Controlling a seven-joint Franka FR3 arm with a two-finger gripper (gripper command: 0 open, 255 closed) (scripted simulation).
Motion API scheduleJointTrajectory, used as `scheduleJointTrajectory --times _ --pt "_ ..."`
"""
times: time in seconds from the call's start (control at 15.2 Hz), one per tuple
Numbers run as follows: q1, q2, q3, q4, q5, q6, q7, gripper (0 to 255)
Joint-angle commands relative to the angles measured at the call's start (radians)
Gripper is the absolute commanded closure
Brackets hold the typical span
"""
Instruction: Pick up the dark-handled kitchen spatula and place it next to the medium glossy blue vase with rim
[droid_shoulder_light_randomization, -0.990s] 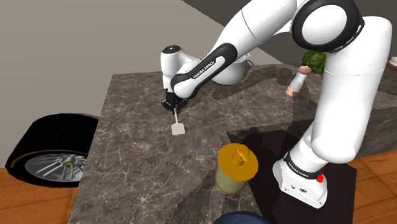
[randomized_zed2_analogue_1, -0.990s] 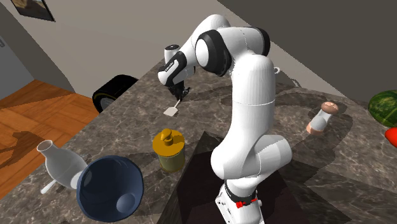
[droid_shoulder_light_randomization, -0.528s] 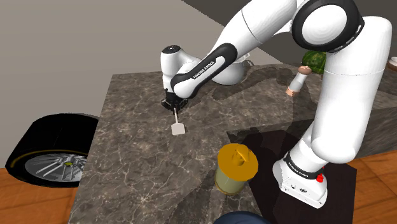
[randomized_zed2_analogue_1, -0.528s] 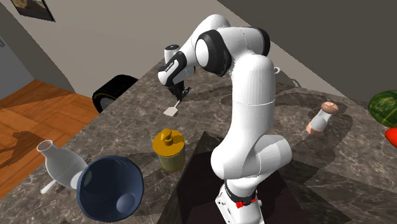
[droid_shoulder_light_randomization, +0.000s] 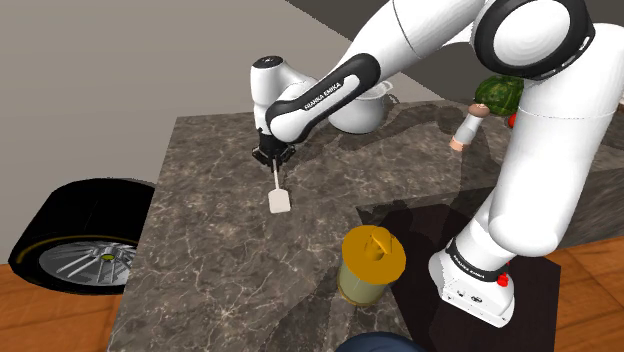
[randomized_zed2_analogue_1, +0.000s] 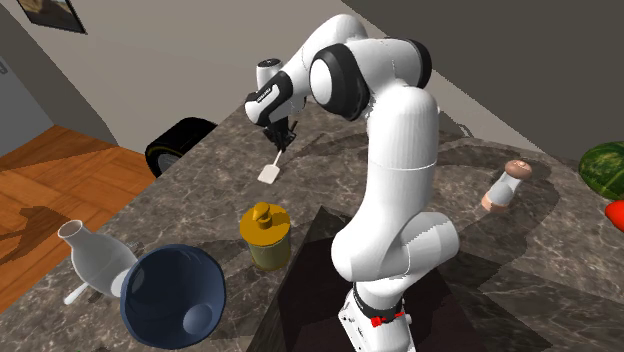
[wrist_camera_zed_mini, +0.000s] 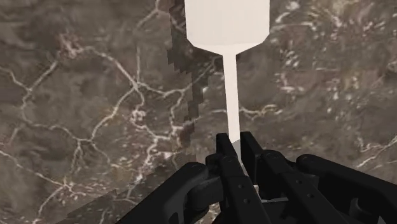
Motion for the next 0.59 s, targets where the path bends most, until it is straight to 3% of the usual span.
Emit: scheduleJointTrajectory --times 0.0,0.53 --pt "-0.004 -0.021 0.004 0.005 0.011 -0.025 -0.009 255" --pt "-0.012 -0.082 0.015 0.038 0.042 -0.116 -0.033 255"
